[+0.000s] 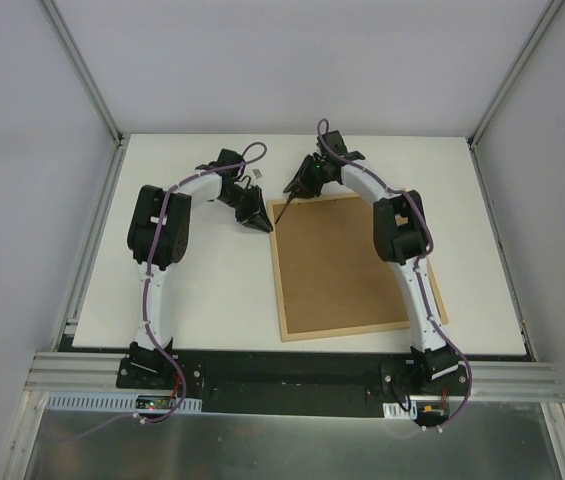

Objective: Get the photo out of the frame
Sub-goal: Release the photo frame item from the photo frame.

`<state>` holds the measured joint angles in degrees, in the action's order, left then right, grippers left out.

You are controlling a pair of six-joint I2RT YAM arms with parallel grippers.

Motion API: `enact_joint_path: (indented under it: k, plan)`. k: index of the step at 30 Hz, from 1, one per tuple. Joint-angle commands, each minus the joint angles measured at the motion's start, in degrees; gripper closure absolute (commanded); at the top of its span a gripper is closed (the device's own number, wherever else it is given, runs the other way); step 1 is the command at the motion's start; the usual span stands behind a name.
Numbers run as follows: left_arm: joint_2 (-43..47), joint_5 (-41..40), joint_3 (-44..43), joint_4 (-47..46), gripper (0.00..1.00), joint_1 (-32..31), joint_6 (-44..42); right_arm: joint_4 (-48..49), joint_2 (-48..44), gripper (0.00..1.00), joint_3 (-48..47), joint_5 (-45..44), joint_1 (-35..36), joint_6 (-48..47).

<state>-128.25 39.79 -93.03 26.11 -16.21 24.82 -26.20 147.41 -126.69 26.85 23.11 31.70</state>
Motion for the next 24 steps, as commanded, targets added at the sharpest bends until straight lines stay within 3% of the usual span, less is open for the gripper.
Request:
enact_joint_path:
  k: [1,18,24]
  plan:
    - [2.1,-7.8,1.5,0.0,0.87,-0.5,0.3,-5.9,-3.7,1.00,6.1,2.2,3.6,1.5]
    - [2.8,-17.3,0.0,4.1,0.83,-2.4,0.1,-22.5,-12.9,1.00,-3.6,-22.2,17.2,-8.1]
    - [3.6,-19.3,-0.2,4.9,0.78,-3.0,-0.1,-22.1,-13.5,0.99,-5.8,-24.4,14.4,-11.0]
